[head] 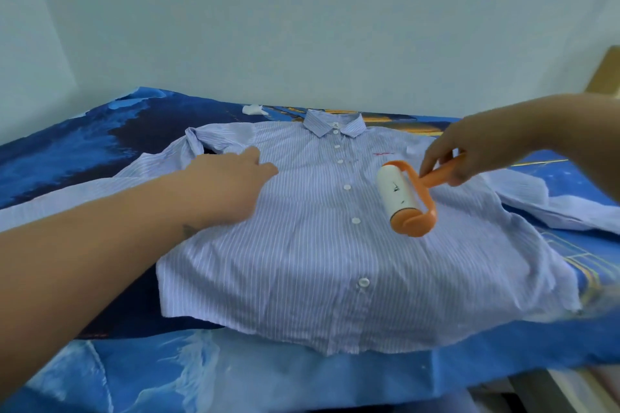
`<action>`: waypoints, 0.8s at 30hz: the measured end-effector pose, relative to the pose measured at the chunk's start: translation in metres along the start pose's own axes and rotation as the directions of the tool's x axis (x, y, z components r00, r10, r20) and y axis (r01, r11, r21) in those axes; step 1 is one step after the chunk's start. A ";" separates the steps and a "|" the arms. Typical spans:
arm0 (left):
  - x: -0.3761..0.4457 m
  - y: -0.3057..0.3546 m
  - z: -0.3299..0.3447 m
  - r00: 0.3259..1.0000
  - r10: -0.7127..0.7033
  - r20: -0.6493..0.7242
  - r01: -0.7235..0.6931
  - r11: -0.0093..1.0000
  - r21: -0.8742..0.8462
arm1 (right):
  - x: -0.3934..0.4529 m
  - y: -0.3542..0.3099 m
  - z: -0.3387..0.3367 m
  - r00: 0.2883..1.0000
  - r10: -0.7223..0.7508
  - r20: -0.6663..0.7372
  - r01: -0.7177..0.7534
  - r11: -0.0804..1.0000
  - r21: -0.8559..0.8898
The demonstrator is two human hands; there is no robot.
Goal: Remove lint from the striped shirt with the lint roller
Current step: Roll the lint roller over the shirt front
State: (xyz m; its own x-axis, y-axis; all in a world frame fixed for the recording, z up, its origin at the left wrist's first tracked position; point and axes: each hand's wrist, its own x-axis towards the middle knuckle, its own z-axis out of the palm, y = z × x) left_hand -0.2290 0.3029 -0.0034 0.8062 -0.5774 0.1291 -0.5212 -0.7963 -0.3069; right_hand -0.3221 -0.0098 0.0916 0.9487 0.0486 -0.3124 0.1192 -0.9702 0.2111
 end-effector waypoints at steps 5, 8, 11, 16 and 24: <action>0.039 0.043 0.000 0.969 0.242 -0.054 -0.244 0.892 -0.382 | 0.020 -0.010 0.020 0.994 -0.068 -0.080 0.073 0.995 0.066; 0.052 0.067 0.002 0.970 0.225 -0.091 -0.239 0.817 -0.525 | 0.028 -0.015 0.027 0.991 -0.097 -0.093 0.109 0.986 0.129; 0.060 0.086 0.004 0.979 0.195 -0.061 -0.189 0.751 -0.632 | 0.025 -0.010 0.034 0.992 -0.095 -0.083 0.107 0.981 0.162; 0.066 0.098 0.015 0.976 0.216 -0.020 -0.185 0.780 -0.598 | 0.007 0.017 0.047 0.998 -0.046 -0.053 0.055 0.979 0.195; 0.068 0.102 0.007 0.952 0.305 0.039 -0.265 0.878 -0.399 | -0.029 0.070 0.071 0.997 0.072 -0.023 -0.064 0.969 0.237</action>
State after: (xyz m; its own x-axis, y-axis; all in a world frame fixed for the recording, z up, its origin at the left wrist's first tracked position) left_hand -0.2252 0.1837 -0.0324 0.6195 -0.7850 -0.0075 -0.7826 -0.6183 0.0722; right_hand -0.3620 -0.0962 0.0501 0.9614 -0.0156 -0.2747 -0.0147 -0.9999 0.0055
